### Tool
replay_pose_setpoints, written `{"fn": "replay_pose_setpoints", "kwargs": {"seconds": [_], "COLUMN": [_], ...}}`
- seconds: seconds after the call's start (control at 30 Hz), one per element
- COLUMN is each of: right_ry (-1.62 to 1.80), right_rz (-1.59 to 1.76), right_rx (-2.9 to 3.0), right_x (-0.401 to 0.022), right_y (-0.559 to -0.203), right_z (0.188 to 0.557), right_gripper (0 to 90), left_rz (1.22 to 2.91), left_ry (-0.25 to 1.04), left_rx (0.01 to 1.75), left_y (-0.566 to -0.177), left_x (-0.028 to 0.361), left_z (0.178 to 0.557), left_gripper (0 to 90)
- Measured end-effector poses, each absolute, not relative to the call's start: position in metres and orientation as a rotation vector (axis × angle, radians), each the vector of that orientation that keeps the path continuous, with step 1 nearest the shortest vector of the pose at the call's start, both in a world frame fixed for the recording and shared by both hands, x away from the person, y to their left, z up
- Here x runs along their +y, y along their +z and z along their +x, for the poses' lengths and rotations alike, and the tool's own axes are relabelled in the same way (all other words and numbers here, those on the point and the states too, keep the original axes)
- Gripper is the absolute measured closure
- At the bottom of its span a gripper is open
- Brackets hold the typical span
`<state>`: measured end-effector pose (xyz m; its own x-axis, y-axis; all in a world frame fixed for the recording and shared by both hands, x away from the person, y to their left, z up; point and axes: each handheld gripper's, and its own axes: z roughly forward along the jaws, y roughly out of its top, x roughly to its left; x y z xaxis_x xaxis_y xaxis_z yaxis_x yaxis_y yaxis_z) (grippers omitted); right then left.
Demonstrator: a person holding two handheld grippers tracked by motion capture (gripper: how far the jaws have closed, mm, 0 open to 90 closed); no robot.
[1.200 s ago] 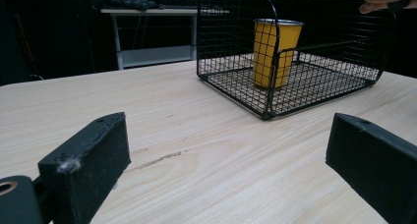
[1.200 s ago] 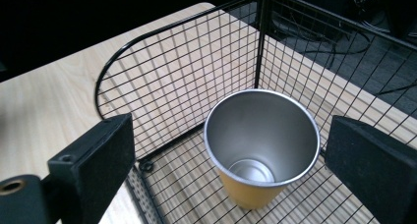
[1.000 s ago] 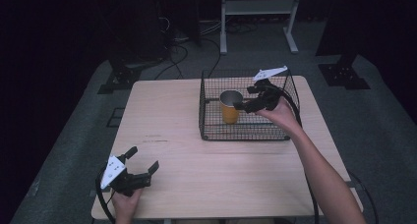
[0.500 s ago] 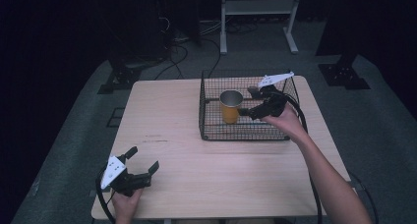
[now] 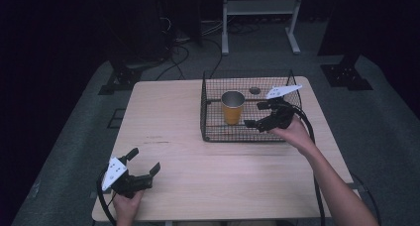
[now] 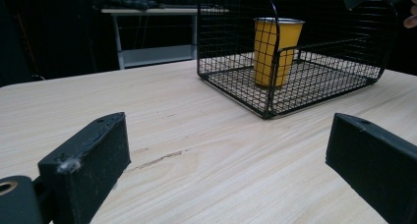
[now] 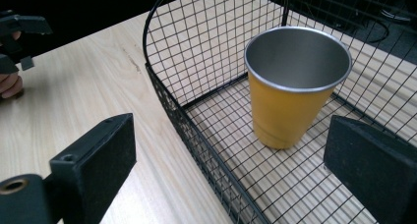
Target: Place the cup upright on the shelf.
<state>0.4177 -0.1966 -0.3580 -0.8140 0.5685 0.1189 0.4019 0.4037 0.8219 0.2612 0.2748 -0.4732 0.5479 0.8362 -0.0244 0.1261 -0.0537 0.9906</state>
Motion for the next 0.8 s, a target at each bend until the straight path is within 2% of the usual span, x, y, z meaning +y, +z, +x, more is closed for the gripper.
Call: {"fn": "replay_pose_setpoints", "kwargs": {"seconds": [0.8], "right_ry": [1.412], "right_rz": [0.889], "right_rx": [2.476], "right_x": [-0.215], "right_y": [-0.38], "right_z": [0.384], "right_gripper": [5.0], "left_rz": [1.539], "left_ry": [0.713], "left_rx": [0.855], "left_y": [-0.473], "left_x": [0.275], "left_z": [0.261], "left_gripper": [2.2]}}
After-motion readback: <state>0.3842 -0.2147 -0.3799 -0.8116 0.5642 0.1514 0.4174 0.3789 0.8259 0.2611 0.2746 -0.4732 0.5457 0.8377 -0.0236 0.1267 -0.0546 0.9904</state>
